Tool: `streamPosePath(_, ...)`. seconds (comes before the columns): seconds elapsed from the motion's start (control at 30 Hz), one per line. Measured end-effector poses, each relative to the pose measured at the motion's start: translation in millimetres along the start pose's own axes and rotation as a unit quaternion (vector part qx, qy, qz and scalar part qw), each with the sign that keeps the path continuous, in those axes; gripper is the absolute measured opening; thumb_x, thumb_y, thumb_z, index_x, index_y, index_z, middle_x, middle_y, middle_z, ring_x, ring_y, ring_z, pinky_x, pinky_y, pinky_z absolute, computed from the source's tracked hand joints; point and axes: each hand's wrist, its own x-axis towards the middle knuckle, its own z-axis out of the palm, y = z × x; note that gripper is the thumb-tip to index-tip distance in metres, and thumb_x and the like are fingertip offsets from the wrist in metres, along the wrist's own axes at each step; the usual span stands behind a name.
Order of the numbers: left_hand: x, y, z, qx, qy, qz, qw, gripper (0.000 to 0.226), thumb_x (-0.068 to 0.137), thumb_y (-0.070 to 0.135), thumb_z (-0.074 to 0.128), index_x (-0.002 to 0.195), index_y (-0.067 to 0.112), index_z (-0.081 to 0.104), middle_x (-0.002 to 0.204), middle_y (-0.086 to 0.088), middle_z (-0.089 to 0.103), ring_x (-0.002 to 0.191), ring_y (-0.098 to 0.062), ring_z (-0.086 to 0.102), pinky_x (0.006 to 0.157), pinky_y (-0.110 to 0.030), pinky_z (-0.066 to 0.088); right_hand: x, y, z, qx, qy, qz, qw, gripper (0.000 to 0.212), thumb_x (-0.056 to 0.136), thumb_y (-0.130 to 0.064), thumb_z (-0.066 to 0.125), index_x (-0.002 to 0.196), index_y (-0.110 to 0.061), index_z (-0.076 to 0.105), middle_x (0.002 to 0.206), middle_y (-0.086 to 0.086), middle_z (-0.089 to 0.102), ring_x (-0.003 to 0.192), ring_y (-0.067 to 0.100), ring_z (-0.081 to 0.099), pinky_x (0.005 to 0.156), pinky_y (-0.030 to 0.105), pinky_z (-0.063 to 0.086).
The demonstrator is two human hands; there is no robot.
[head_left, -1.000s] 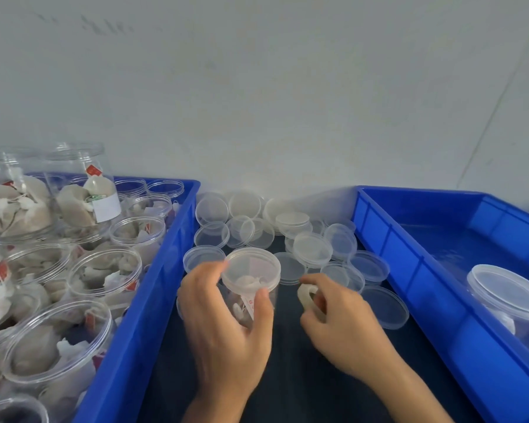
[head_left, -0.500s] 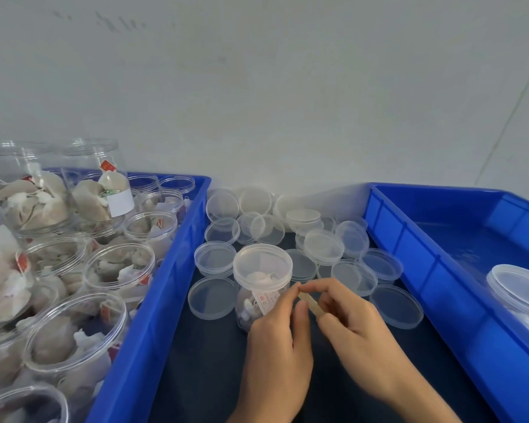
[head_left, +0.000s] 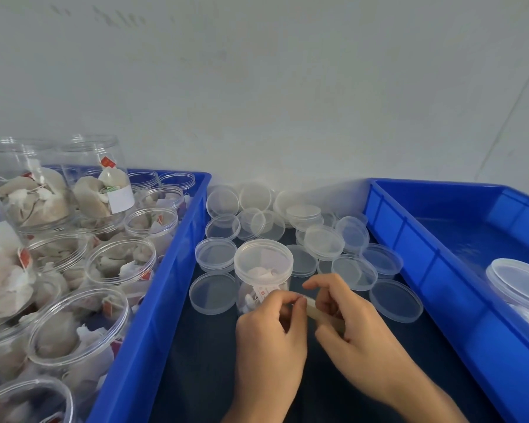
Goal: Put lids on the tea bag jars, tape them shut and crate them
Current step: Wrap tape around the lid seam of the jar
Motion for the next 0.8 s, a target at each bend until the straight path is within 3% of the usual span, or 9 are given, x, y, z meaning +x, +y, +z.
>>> streamPosePath(0.37, -2.6, -0.1, 3.0, 0.067, -0.005, 0.022, 0.998, 0.010, 0.104, 0.024, 0.065, 0.106, 0.019, 0.073, 0.078, 0.010, 0.071, 0.073, -0.015, 0.067, 0.066, -0.034, 0.053, -3.2, -1.6, 1.1, -0.038, 0.005, 0.007, 0.999, 0.052, 0.093, -0.019, 0.061, 0.126, -0.056, 0.043, 0.101, -0.022, 0.057, 0.084, 0.009, 0.060, 0.065, 0.020, 0.049)
streamPosePath(0.43, -3.3, 0.9, 2.3, 0.084, -0.003, 0.038, 0.996, 0.008, 0.104, 0.021, 0.066, 0.105, 0.016, 0.072, 0.080, 0.014, 0.067, 0.075, -0.018, 0.066, 0.064, -0.037, 0.051, -2.6, -3.2, 0.9, -0.055, 0.005, 0.014, 0.998, 0.051, 0.094, -0.023, 0.061, 0.126, -0.058, 0.043, 0.108, -0.029, 0.056, 0.092, 0.004, 0.062, 0.066, 0.022, 0.050)
streamPosePath(0.6, -3.1, 1.2, 1.0, 0.091, -0.050, 0.013, 0.994, 0.007, 0.107, 0.024, 0.058, 0.102, 0.026, 0.062, 0.072, 0.029, 0.047, 0.094, -0.011, 0.050, 0.066, -0.026, 0.037, 3.6, -9.9, 0.8, -0.069, -0.008, 0.013, 0.998, 0.037, 0.092, -0.031, 0.052, 0.119, -0.056, 0.052, 0.113, -0.036, 0.055, 0.103, -0.001, 0.059, 0.082, 0.027, 0.052)
streamPosePath(0.8, -5.3, 4.0, -1.9, 0.087, -0.054, 0.017, 0.995, 0.022, 0.108, 0.026, 0.054, 0.093, 0.039, 0.044, 0.074, 0.020, 0.050, 0.097, -0.017, 0.053, 0.065, -0.036, 0.044, 4.6, -12.0, -1.8, -0.061, -0.016, -0.005, 0.998, 0.028, 0.104, -0.033, 0.052, 0.118, -0.055, 0.060, 0.090, -0.024, 0.068, 0.077, 0.008, 0.061, 0.067, 0.021, 0.042)
